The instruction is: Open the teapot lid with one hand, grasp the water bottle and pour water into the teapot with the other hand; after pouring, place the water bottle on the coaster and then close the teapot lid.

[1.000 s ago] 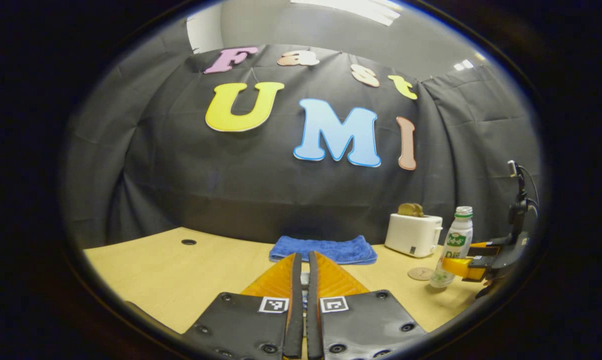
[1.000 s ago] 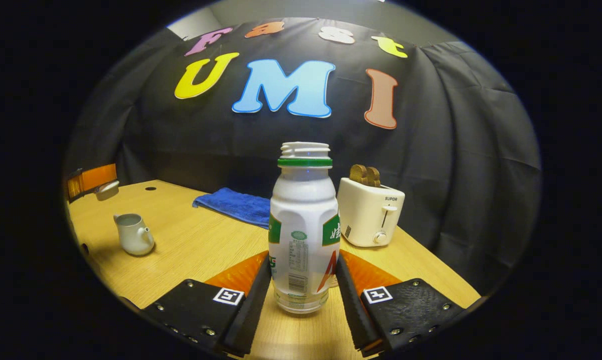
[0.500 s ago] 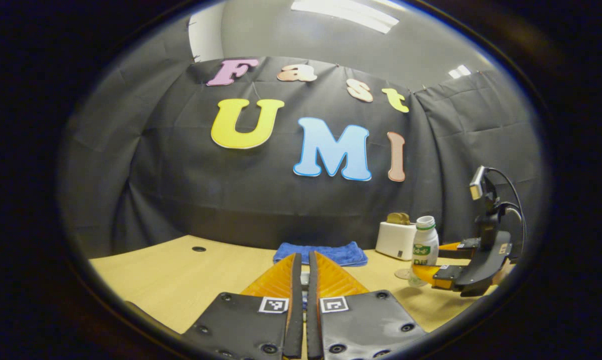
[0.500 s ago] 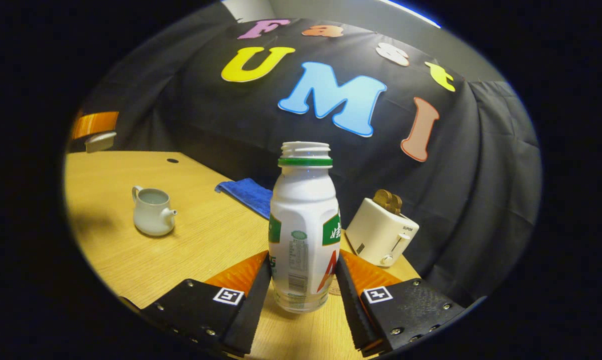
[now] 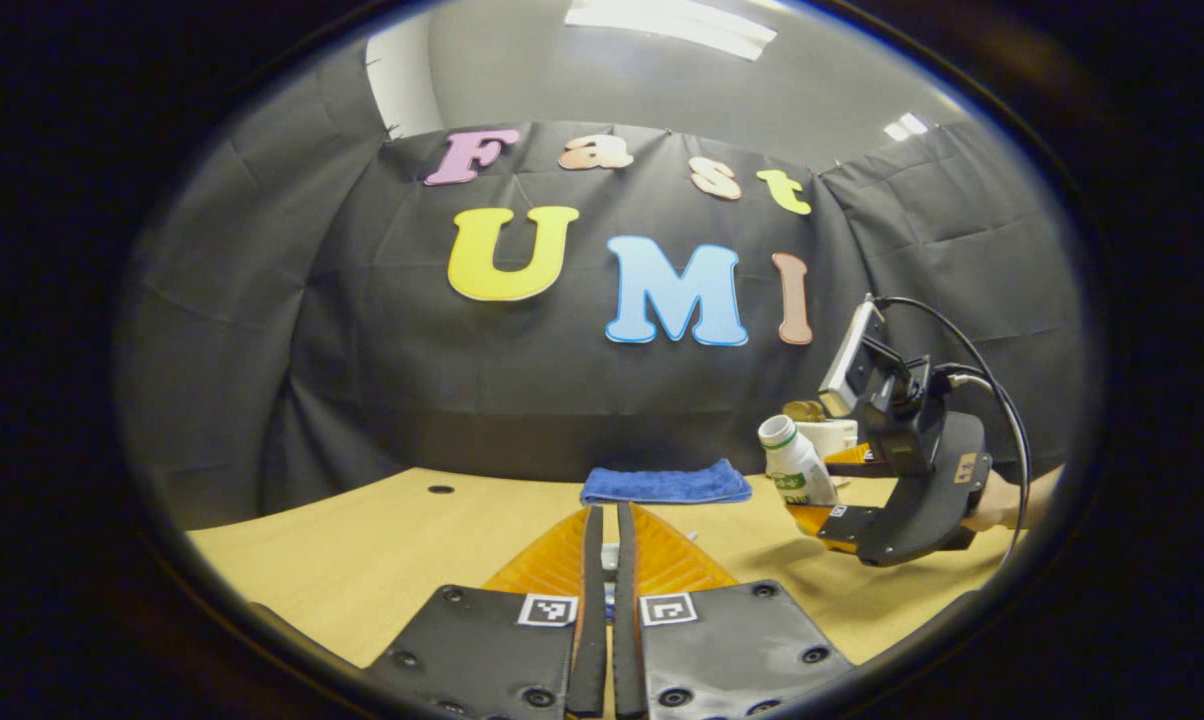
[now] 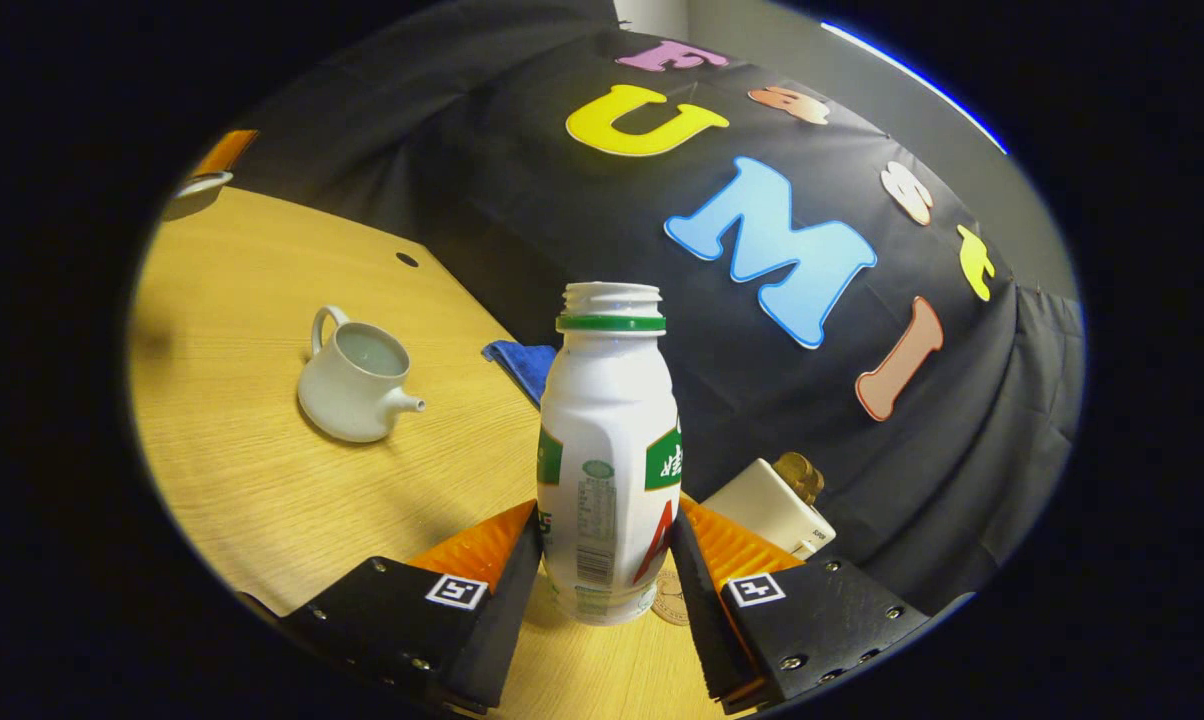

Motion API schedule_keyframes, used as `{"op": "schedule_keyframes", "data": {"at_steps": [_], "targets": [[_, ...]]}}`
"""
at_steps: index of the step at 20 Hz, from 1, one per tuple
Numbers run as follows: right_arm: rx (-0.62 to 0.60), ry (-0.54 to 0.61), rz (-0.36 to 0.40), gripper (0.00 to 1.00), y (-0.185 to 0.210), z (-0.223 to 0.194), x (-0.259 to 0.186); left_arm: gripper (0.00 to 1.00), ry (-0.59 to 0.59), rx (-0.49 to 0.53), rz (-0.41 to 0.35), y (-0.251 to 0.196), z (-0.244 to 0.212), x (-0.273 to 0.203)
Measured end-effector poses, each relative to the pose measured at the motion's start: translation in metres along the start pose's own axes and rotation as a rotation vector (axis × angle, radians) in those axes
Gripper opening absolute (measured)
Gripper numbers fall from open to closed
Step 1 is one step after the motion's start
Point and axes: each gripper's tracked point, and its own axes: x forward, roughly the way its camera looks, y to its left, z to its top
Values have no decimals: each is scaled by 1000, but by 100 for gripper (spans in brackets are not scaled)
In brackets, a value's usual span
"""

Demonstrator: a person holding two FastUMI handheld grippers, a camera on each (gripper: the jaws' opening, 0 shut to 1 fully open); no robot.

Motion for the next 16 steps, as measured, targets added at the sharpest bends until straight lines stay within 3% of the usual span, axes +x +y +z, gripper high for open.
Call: {"op": "schedule_keyframes", "data": {"at_steps": [1,4,5,8,9,16], "targets": [[-17,1,0,72,4,1,2,13,4,-13,0,2,-1,-7],[-71,-1,17,72,17,6,5,9,4,-31,1,6,-3,-28],[-92,1,20,72,21,7,8,13,2,-36,-3,5,-2,-34],[-129,15,31,72,29,11,19,9,6,-17,-2,5,-6,-47],[-139,22,35,72,32,12,21,13,5,-3,5,8,-6,-48],[-341,35,-40,72,25,17,30,13,0,-7,-1,7,-6,-49]]}}
